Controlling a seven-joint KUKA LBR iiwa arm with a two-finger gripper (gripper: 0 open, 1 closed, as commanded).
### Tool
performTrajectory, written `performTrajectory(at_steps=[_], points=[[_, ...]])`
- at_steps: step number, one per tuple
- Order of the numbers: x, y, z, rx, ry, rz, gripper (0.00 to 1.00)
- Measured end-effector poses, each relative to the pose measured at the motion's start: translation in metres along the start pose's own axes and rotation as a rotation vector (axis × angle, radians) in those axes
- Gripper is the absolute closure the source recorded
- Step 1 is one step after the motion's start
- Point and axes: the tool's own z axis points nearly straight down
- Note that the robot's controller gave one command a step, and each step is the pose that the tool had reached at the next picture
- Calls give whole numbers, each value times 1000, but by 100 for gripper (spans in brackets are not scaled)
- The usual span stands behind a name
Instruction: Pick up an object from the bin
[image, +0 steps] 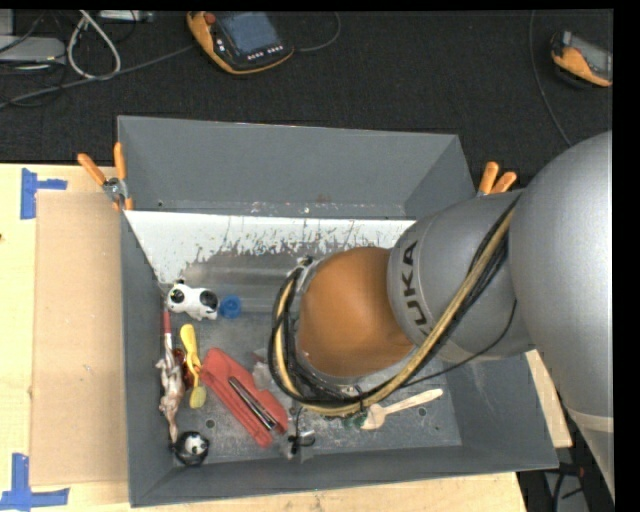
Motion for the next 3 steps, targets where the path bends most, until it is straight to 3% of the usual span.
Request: performTrajectory(at_steps=[1, 2, 3], points=[[-18, 16, 19, 3, 0, 451, 100], [-18, 16, 19, 3, 1, 451, 100], [1, 9, -123, 2, 5, -98, 100]])
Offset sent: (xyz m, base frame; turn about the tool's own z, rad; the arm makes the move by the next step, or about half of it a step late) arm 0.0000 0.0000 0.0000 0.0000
